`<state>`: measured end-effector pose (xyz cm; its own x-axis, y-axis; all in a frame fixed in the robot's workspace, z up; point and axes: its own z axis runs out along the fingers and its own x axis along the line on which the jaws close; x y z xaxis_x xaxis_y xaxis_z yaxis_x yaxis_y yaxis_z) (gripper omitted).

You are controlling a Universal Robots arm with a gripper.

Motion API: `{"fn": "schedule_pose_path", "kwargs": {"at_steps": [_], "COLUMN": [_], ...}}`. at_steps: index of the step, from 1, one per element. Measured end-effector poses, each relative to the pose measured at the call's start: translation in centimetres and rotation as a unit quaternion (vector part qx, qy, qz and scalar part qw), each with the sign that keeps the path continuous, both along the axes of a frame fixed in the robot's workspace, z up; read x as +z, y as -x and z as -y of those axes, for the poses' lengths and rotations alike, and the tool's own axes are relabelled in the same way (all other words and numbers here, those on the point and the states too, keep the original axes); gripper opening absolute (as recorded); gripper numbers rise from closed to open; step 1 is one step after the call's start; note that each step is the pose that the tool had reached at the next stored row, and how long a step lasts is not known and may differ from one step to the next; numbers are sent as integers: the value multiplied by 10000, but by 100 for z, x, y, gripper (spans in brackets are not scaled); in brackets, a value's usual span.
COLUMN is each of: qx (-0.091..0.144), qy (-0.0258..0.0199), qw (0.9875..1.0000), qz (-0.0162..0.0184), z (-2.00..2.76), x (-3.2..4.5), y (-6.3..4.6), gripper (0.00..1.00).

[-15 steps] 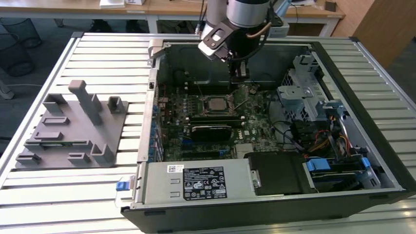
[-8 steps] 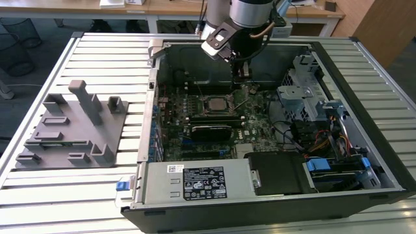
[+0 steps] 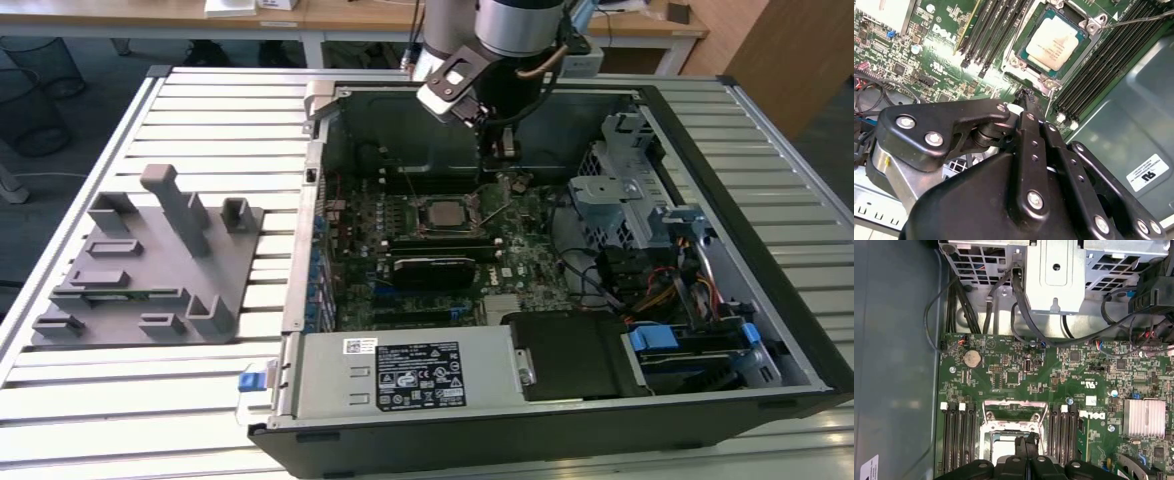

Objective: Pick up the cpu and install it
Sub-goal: 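Close the cpu cover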

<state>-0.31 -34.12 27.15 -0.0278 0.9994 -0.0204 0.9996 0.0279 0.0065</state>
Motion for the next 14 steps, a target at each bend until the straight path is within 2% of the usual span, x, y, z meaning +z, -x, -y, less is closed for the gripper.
{"fn": "schedule_pose_path", "kwargs": {"at_steps": [14], "qx": [0], "qy": [0], "qw": [10000], "qz": [0], "z": [0], "x": [0], "y": [-89], "gripper": [11]}}
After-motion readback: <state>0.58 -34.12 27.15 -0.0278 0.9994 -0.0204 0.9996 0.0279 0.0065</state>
